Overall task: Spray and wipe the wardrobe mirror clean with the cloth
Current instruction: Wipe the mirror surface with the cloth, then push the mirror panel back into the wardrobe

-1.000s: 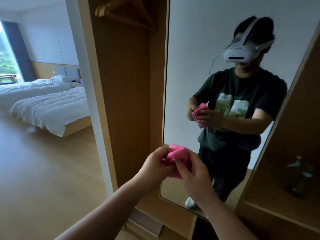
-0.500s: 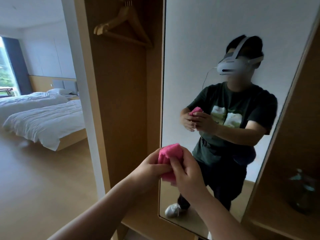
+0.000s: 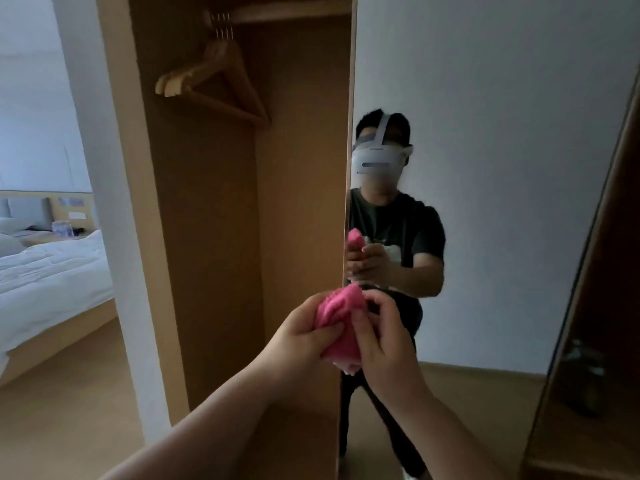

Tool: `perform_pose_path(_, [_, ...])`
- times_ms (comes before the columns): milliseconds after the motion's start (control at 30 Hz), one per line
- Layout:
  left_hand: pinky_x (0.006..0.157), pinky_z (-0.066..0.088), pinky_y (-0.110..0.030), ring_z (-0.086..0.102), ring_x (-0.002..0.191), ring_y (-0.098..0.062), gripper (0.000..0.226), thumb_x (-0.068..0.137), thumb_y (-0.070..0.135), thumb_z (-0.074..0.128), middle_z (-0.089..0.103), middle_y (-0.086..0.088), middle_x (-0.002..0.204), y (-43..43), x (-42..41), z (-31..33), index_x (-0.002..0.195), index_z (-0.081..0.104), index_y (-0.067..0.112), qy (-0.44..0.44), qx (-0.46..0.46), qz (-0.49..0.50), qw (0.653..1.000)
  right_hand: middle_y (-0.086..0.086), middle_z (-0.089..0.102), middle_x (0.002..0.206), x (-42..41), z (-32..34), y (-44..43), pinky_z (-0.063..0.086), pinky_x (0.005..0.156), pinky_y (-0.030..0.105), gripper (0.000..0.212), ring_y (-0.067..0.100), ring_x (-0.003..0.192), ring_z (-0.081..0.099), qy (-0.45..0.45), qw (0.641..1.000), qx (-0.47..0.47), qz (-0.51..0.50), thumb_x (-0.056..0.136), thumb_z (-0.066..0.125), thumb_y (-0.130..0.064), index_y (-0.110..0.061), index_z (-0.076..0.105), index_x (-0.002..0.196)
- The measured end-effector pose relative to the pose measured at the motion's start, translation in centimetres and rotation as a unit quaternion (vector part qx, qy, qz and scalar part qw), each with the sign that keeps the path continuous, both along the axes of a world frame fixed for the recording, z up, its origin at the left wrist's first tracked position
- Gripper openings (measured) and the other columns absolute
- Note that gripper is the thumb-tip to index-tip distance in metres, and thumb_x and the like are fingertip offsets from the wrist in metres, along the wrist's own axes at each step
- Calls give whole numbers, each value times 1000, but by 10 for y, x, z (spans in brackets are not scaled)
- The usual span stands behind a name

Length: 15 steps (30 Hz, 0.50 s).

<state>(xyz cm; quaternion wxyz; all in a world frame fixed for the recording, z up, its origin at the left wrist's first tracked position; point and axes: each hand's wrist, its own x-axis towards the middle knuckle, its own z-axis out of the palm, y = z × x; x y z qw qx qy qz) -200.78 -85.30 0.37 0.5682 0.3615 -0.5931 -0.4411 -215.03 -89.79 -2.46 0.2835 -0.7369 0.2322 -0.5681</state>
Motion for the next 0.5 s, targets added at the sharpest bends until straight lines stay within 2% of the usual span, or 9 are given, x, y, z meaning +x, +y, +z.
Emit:
perform_pose_path(133, [71,57,-47,66,95,-35,37,78,14,57,67,-11,106,-21,11,18,97,67,43,-3,-24,61,998,-18,68,88,-8,16,-5,55,60,19,23,3,75,68,32,996,-18,-76,94,44,-48,-35,55,109])
perform_pose_path(200, [76,57,-48,66,97,-29,38,81,11,55,67,-9,106,-29,14,31,95,67,45,-9,-36,79,996,-13,69,82,-23,29,-10,54,60,18,25,4,71,68,28,991,-33,-126,91,45,-52,-35,56,106])
perform_pose_path(267, [73,59,-45,67,93,-26,38,89,4,52,66,-11,107,-34,14,42,99,62,39,-19,-44,92,995,-11,69,79,-46,43,-19,53,63,18,28,4,72,67,28,981,-56,-183,91,45,-52,-31,59,103])
perform_pose_path(367, [63,59,-36,69,86,-21,36,92,2,50,65,-8,104,-38,5,52,99,58,37,-5,-40,108,993,-11,66,91,-94,64,-35,50,69,16,28,1,81,63,38,946,-106,-304,94,45,-45,-25,60,105])
perform_pose_path(433, [63,59,-35,69,84,-19,32,94,4,50,65,-5,102,-41,-5,59,102,57,34,9,-39,108,993,-1,63,102,-127,79,-44,44,75,14,28,7,91,58,31,911,-145,-385,97,48,-31,-12,61,113])
perform_pose_path(500, [63,58,-31,68,83,-14,30,94,5,50,65,-3,101,-45,-15,64,105,57,32,10,-46,113,992,10,60,111,-156,91,-52,39,82,20,27,17,102,55,32,872,-170,-458,97,53,-19,-3,59,116])
